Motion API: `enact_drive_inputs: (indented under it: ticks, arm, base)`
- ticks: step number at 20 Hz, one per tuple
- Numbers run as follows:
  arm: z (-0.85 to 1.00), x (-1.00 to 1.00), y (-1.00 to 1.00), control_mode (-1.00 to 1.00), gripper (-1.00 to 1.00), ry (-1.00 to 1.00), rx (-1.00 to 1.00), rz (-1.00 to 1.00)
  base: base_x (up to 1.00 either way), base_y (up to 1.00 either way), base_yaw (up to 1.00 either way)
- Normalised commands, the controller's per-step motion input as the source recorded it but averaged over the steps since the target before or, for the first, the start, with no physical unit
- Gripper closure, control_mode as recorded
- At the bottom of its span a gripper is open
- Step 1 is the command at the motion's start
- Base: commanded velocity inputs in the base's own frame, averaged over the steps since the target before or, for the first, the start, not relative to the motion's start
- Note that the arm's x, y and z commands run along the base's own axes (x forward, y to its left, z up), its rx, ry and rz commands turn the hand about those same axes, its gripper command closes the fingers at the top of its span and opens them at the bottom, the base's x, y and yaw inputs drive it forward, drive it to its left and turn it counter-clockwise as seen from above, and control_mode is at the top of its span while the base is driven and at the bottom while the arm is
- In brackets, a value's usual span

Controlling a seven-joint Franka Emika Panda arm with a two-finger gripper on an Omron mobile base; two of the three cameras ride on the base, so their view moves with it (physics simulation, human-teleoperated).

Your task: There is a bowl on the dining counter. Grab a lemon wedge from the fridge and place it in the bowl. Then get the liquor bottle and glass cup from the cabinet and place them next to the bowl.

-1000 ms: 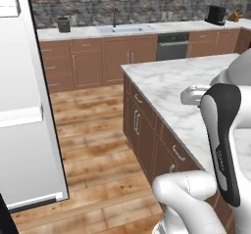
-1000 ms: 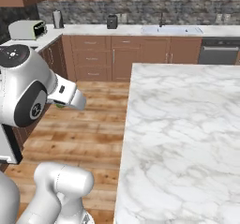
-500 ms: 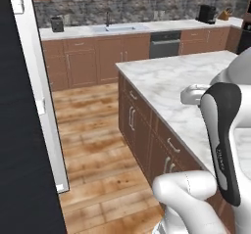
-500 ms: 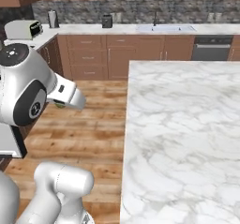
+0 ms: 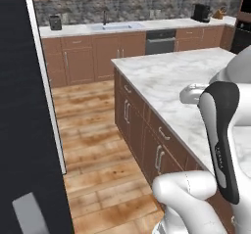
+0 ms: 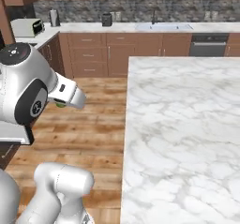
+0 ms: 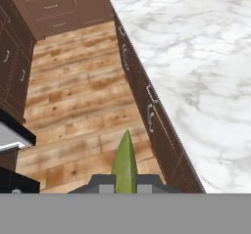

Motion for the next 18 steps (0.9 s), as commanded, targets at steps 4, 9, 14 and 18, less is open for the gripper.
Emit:
enact_drive_inputs:
  ticks: [4, 9, 14, 18]
  arm:
    - [0.00, 0.00, 0.00, 1.00, 1.00, 0.00, 0.00, 0.00]
    - [0.00, 0.00, 0.00, 1.00, 1.00, 0.00, 0.00, 0.00]
    - [0.00, 0.00, 0.00, 1.00, 1.00, 0.00, 0.00, 0.00]
    - [0.00, 0.00, 0.00, 1.00, 1.00, 0.00, 0.00, 0.00]
  base:
    - [-1.00, -0.15, -0.01]
    - [-1.00, 0.00, -0.01]
    - [-1.00, -0.04, 0.00]
    - [-1.00, 0.00, 0.00]
